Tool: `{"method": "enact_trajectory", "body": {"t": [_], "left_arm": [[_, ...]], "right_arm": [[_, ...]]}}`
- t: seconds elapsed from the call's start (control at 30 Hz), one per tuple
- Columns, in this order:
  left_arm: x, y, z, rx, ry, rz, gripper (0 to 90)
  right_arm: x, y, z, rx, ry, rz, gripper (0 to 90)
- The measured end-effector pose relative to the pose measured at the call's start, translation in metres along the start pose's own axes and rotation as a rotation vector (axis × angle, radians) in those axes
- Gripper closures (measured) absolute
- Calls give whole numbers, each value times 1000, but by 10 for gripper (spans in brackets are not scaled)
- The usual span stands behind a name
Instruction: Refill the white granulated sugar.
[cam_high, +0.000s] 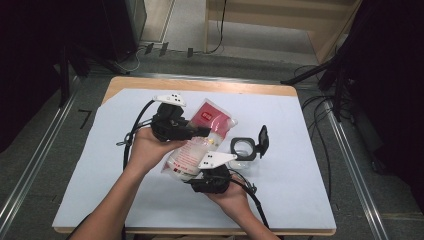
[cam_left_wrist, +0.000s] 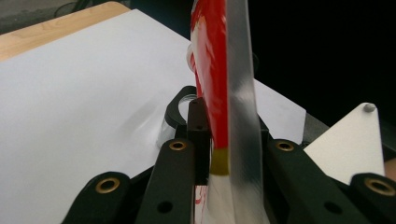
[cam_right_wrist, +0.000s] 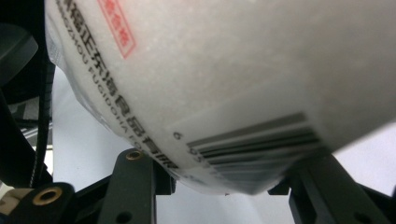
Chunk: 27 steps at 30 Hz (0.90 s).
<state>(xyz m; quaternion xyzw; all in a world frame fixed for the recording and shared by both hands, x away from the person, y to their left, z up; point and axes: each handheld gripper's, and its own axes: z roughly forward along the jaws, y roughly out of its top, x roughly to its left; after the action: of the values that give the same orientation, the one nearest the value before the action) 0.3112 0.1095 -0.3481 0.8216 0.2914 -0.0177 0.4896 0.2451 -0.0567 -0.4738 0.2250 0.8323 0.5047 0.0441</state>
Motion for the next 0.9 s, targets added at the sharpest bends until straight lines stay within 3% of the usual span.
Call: {"method": "enact_trajectory", "body": {"t": [0.2,0.3,0.4,0.5,0.63,0.73,0.9], "left_arm": [[1,-5,10,-23,20,-52,775],[1,-7,16,18,27,-100,748],[-1,-6,18,33,36,-106,796],[-3,-7,19,30,38,-110,813],[-8,-7,22,23,53,-114,823],[-11,-7,22,13,68,-106,817],[-8,-9,27,32,36,-133,795]], "right_arm": [[-2,0,1,24,26,31,574],[1,1,1,35,25,2,602],[4,1,2,38,21,-4,600],[4,1,3,36,16,19,580],[4,1,4,30,20,52,499],[5,0,5,34,3,58,512],[5,-3,5,43,-3,53,563]]}}
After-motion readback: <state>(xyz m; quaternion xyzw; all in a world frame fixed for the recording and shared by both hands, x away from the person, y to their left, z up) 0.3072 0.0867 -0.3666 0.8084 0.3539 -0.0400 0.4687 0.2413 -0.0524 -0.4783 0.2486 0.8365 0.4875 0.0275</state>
